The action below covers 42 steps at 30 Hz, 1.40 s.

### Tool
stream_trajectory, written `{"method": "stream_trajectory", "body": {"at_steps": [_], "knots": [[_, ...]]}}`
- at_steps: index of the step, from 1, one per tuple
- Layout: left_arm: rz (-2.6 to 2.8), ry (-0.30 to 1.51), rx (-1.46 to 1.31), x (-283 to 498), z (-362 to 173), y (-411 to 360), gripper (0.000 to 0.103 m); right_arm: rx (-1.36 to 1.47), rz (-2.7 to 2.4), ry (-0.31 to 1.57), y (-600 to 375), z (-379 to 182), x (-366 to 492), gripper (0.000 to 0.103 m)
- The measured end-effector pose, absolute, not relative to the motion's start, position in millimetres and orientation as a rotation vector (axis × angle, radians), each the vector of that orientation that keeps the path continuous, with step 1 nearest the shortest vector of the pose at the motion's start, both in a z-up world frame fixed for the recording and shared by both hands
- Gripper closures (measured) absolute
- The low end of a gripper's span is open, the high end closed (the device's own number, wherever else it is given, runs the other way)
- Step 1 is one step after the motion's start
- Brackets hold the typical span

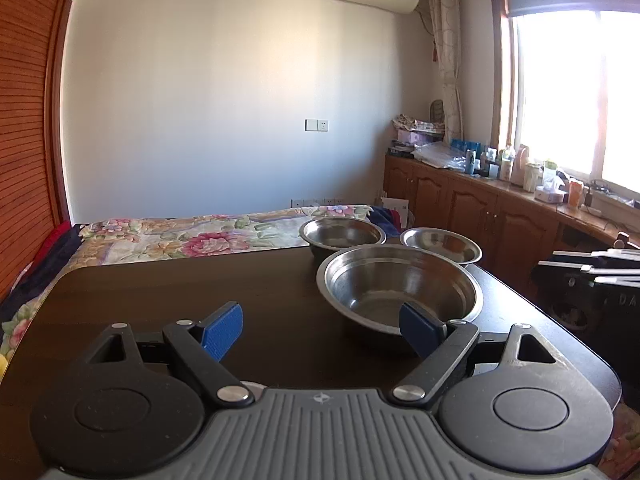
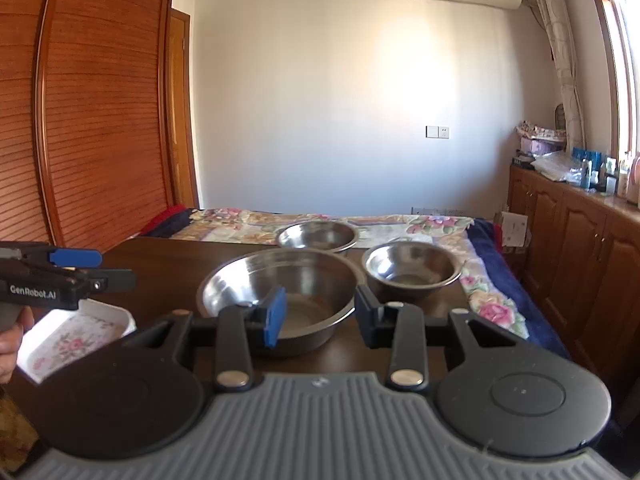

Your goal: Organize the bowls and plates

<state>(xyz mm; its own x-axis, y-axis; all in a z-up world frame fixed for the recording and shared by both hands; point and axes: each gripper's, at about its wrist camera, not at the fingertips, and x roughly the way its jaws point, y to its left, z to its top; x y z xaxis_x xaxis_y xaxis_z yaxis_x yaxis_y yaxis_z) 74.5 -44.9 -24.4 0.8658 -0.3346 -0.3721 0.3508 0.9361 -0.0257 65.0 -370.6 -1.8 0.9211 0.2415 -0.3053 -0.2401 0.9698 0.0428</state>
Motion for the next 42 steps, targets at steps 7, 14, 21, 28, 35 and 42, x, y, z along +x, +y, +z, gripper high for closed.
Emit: {"method": "stream_trajectory", "body": {"at_steps": [7, 14, 21, 28, 35, 42], "knots": [[-0.365, 0.396, 0.055, 95, -26, -61, 0.015, -0.062, 0.238, 0.326, -380, 2, 88, 0.051], [-0.372, 0.419, 0.054, 113, -28, -76, 0.015, -0.049, 0.256, 0.346, -387, -5, 103, 0.051], [-0.37, 0.448, 0.063, 129, -34, -83, 0.015, -0.029, 0.284, 0.369, -388, -16, 125, 0.051], [-0.372, 0.504, 0.053, 148, -43, -85, 0.021, -0.015, 0.312, 0.394, -384, -28, 146, 0.051], [-0.375, 0.548, 0.044, 161, -48, -88, 0.033, 0.016, 0.328, 0.424, -384, -39, 159, 0.051], [-0.384, 0.567, 0.046, 170, -50, -91, 0.037, 0.032, 0.353, 0.437, -377, -39, 162, 0.051]]}}
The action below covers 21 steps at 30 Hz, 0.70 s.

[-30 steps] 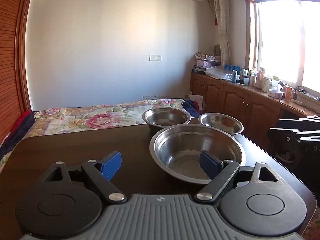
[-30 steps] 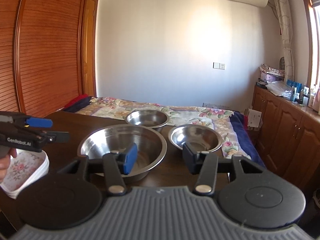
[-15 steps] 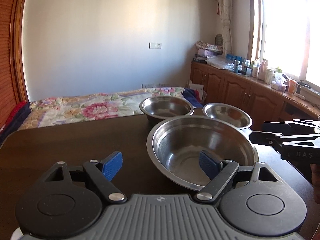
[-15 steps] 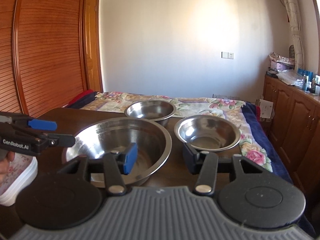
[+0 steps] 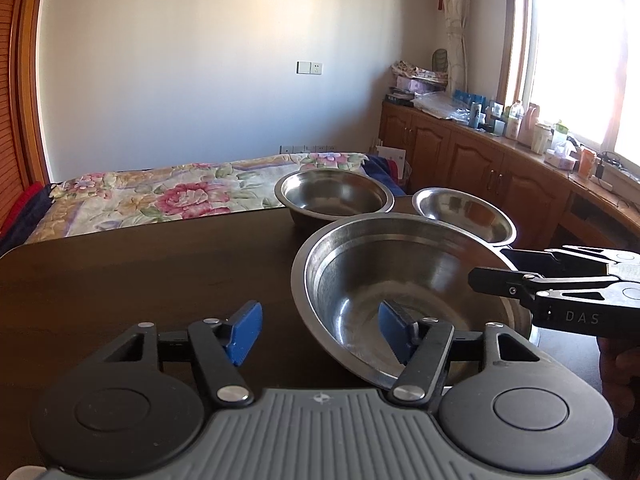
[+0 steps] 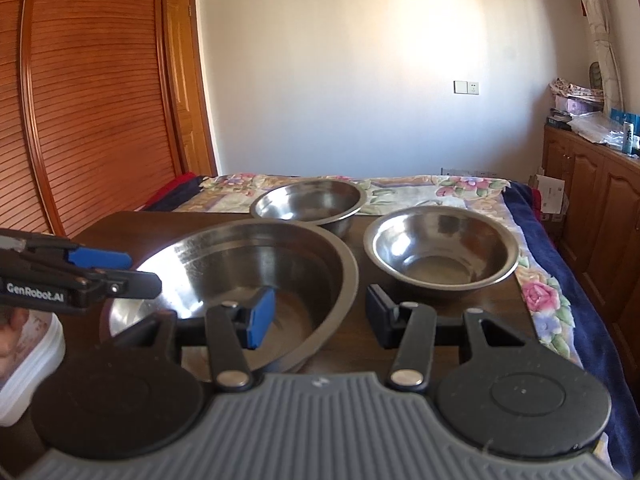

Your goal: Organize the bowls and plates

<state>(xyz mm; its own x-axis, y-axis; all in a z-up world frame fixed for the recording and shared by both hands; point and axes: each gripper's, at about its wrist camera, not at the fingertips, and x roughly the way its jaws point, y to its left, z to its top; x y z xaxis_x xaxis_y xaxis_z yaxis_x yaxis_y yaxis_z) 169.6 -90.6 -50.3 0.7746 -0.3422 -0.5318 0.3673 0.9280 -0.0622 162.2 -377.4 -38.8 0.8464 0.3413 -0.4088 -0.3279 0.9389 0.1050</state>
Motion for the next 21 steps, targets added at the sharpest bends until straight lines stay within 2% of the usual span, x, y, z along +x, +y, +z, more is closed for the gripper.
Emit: {"method": "stream_trajectory", "body": {"at_steps": [7, 12, 15, 21], "knots": [[-0.393, 0.582, 0.052, 176, -53, -95, 0.047, 0.033, 0.358, 0.447, -373, -40, 167, 0.051], [-0.394, 0.61, 0.034, 179, -54, -94, 0.069, 0.055, 0.367, 0.466, -372, -42, 168, 0.056], [-0.394, 0.617, 0.017, 177, -54, -91, 0.07, 0.07, 0.35, 0.473, -373, -42, 167, 0.065], [-0.404, 0.6, 0.0, 165, -47, -88, 0.07, 0.118, 0.367, 0.477, -378, -37, 161, 0.068]]}}
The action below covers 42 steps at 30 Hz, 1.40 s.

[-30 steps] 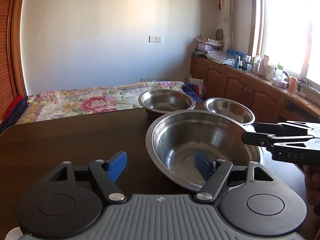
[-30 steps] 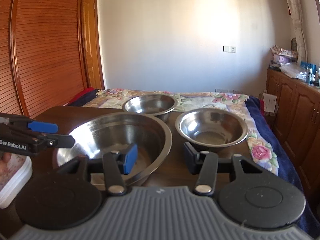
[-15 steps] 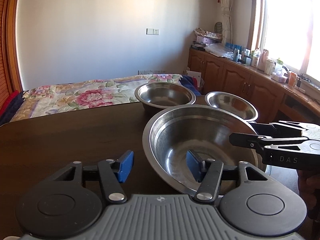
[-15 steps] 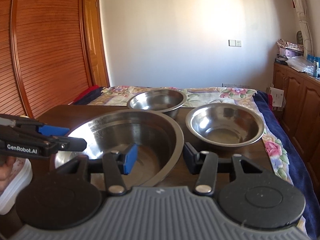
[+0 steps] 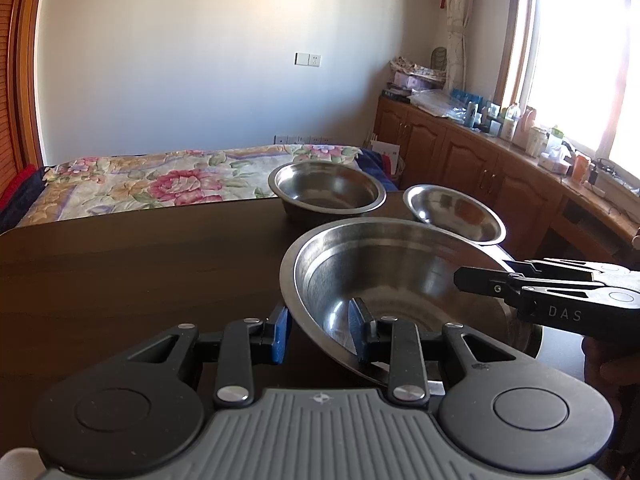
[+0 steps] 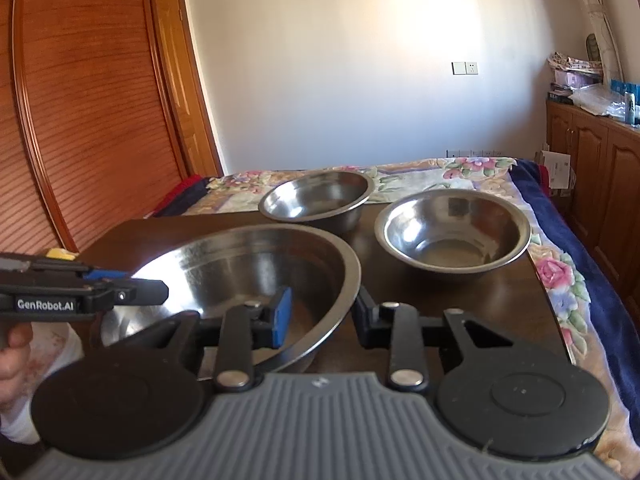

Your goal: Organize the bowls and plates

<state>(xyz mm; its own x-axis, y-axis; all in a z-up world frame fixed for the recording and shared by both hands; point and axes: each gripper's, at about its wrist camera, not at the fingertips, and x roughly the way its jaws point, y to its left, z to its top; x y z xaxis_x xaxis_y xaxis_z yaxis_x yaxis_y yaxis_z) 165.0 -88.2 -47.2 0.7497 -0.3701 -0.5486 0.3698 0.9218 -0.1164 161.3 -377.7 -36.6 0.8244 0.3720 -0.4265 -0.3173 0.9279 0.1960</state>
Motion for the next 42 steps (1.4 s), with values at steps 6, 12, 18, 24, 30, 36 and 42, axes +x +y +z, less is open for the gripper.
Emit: {"method": "stream_trajectory", "body": {"at_steps": [6, 12, 18, 24, 30, 36, 42], "knots": [[-0.418, 0.561, -0.005, 143, -37, -87, 0.07, 0.109, 0.371, 0.453, -380, -26, 146, 0.069], [-0.449, 0.522, -0.012, 119, -23, -88, 0.069, 0.07, 0.365, 0.427, -386, -9, 126, 0.069], [-0.481, 0.483, -0.004, 93, -8, -98, 0.069, 0.03, 0.348, 0.402, -396, 8, 104, 0.069], [-0.499, 0.468, 0.018, 68, -2, -106, 0.069, 0.016, 0.341, 0.39, -404, 16, 87, 0.069], [-0.506, 0.478, 0.01, 53, -8, -104, 0.069, 0.012, 0.348, 0.406, -407, 8, 79, 0.069], [-0.499, 0.512, 0.014, 43, -27, -98, 0.069, 0.043, 0.366, 0.435, -405, -11, 75, 0.069], [-0.47, 0.53, 0.024, 37, -43, -89, 0.069, 0.072, 0.381, 0.456, -397, -33, 75, 0.069]]}}
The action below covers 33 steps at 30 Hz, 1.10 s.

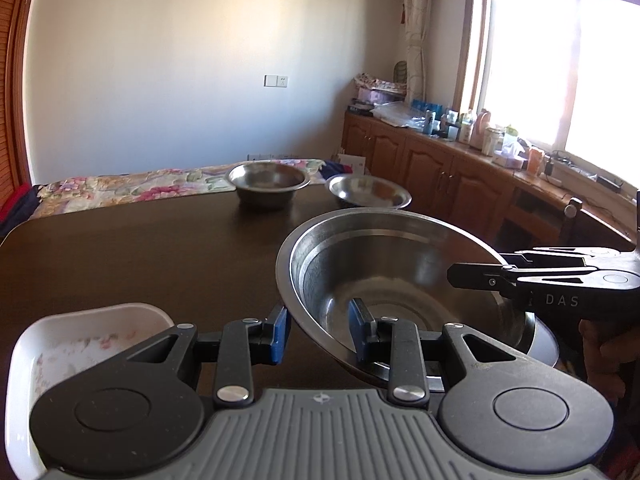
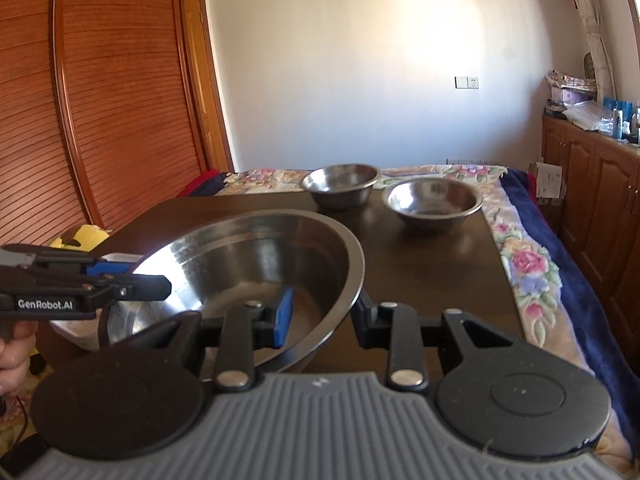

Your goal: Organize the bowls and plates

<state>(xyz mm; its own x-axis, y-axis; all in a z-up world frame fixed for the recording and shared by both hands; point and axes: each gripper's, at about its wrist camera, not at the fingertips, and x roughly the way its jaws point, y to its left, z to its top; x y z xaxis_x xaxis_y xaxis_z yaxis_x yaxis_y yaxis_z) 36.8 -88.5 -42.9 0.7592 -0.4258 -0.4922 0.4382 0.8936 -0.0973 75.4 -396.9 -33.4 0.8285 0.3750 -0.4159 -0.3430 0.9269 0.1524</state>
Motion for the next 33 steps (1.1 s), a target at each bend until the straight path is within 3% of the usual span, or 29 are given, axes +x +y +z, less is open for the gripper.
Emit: {"method": "stream_trajectory", "body": {"at_steps": [33], "knots": [[-0.448, 0.57, 0.009, 39, -71, -73, 0.069, 0.127, 0.385, 0.489, -382, -59, 69, 0.069]]}}
